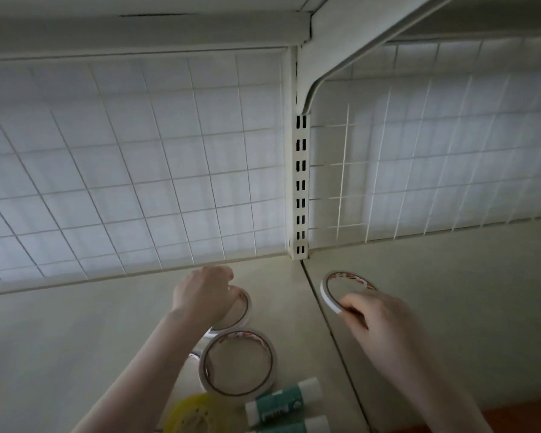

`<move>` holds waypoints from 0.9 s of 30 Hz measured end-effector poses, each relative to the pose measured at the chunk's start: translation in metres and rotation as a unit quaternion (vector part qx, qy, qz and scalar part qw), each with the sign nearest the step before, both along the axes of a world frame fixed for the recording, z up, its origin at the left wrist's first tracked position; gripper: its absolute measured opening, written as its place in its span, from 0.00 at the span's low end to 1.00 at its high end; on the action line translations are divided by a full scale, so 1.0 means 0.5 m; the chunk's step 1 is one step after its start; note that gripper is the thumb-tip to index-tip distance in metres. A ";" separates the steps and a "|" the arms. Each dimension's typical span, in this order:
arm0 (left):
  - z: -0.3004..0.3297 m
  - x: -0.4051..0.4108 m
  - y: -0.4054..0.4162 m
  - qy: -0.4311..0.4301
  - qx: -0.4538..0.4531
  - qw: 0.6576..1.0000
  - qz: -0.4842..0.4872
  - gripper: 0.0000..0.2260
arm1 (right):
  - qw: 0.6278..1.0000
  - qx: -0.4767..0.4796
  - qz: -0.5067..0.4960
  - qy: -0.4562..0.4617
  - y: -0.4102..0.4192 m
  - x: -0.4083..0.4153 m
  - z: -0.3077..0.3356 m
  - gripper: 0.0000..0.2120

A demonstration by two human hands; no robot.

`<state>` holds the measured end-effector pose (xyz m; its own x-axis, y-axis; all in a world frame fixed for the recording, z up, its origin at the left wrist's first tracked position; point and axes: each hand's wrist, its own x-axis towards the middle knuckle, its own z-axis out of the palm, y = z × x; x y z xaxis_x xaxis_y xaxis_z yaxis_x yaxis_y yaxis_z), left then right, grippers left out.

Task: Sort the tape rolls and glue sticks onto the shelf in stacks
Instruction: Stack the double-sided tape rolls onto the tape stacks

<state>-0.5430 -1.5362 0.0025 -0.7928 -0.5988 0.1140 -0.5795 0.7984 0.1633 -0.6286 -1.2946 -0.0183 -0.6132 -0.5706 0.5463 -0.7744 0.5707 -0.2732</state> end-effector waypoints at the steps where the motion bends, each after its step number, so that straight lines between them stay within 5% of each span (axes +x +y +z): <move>1: -0.001 -0.002 0.002 -0.001 -0.009 1.000 0.001 0.14 | 1.000 -0.005 0.000 0.006 0.001 -0.002 -0.002 0.13; 13: 0.005 -0.004 0.025 -0.007 -0.018 0.999 0.037 0.10 | 1.000 -0.019 0.010 0.017 0.001 -0.006 -0.028 0.14; 27: 0.096 0.216 0.005 0.310 0.089 0.945 0.059 0.04 | 0.988 -0.059 0.133 0.055 -0.116 0.092 0.008 0.10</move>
<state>-0.4348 -1.5339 0.0504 -0.5334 -0.7321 0.4236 -0.4125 0.6624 0.6253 -0.5823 -1.3528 -0.0145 -0.3832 -0.6316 0.6739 -0.9214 0.3123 -0.2312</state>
